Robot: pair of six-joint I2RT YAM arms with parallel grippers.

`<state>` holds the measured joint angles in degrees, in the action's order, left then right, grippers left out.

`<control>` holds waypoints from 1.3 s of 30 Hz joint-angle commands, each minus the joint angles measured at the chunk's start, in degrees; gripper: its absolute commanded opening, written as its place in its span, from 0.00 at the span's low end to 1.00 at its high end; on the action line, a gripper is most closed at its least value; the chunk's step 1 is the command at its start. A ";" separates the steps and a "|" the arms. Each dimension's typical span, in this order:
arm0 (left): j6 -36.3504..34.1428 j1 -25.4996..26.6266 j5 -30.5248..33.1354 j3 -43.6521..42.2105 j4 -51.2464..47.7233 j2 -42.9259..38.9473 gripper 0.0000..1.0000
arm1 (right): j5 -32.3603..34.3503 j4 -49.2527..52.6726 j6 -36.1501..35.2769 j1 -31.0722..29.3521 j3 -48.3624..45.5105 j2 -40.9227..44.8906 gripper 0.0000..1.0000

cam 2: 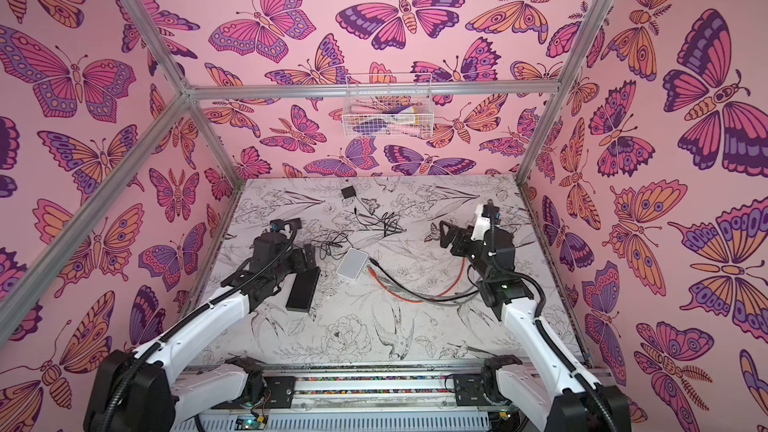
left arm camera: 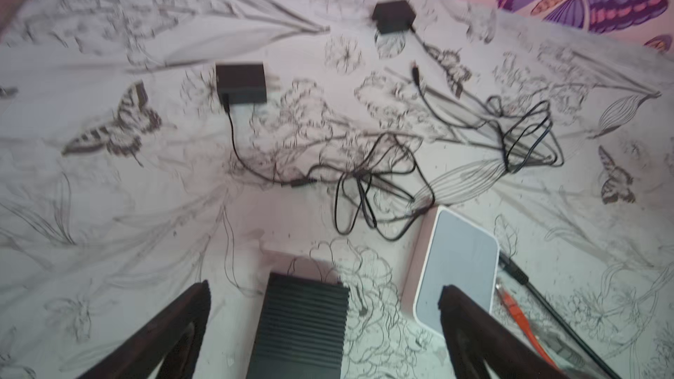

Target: Insert the plug into the switch port

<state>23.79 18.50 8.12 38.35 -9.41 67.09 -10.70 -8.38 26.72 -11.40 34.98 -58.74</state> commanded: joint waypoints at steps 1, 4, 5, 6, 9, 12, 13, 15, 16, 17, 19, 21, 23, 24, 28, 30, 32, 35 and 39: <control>5.45 1.13 -2.23 -1.64 -6.45 1.79 1.00 | -3.33 8.28 -3.52 -4.24 4.82 -1.28 1.00; 5.94 1.95 -1.73 -1.86 -7.24 3.59 1.00 | -1.15 9.84 -5.68 -7.55 5.75 -2.68 0.98; 6.13 2.18 -1.62 -1.86 -7.42 4.07 1.00 | -1.10 10.00 -5.88 -8.12 6.06 -3.15 0.97; 6.24 2.32 -1.57 -1.98 -7.68 4.46 1.00 | -1.32 10.21 -6.16 -8.61 6.40 -3.66 0.95; 7.38 2.50 -2.23 -2.64 -7.96 5.24 1.00 | -1.60 10.70 -6.40 -9.97 7.33 -4.71 0.90; 8.42 2.84 -2.93 -3.57 -7.99 7.31 1.00 | -1.69 10.65 -6.48 -10.96 7.64 -5.22 0.87; 8.63 3.02 -2.81 -3.84 -7.95 7.45 1.00 | -1.69 10.60 -6.48 -11.27 7.74 -5.44 0.87; 9.27 3.29 -2.12 -4.39 -7.99 7.56 1.00 | -1.69 10.71 -6.52 -11.87 8.06 -5.84 0.86; 9.59 3.45 -1.89 -4.59 -7.97 7.67 1.00 | -1.69 10.73 -6.58 -12.23 8.25 -6.13 0.85; 9.80 3.55 -1.88 -4.73 -7.98 7.89 1.00 | -1.69 10.77 -6.66 -12.59 8.47 -6.37 0.84; 10.33 4.05 -1.81 -4.77 -7.86 8.75 1.00 | -1.40 11.13 -6.77 -13.55 9.10 -7.21 0.83; 10.83 4.93 -1.46 -4.69 -7.90 9.66 1.00 | -0.68 11.57 -6.94 -14.48 9.90 -8.12 0.82; 11.26 6.52 -0.14 -4.44 -7.92 10.71 1.00 | -0.08 11.99 -7.12 -15.43 10.68 -9.01 0.82; 11.20 7.37 0.49 -4.14 -7.97 11.42 0.99 | 0.06 12.18 -7.21 -15.94 11.15 -9.35 0.82; 11.25 9.93 2.59 -2.21 -9.06 15.52 0.99 | 0.80 12.75 -7.29 -17.70 12.91 -10.73 0.81; 11.20 10.87 4.04 -1.33 -9.96 17.57 0.98 | 1.23 13.14 -7.32 -18.37 13.87 -11.13 0.79; 10.93 11.60 5.28 -0.68 -10.84 19.25 0.96 | 1.42 13.40 -7.30 -18.90 14.78 -11.36 0.78; 10.71 12.17 5.95 0.07 -11.38 21.38 0.90 | 1.67 13.59 -7.21 -19.40 15.87 -11.32 0.77; 10.78 12.52 4.39 1.02 -11.34 23.87 0.81 | 1.49 13.40 -7.09 -19.97 16.52 -11.09 0.75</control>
<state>34.50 30.55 14.41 40.53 -17.41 87.35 -10.07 4.27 20.08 -30.68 49.71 -69.82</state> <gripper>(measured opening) 0.823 0.752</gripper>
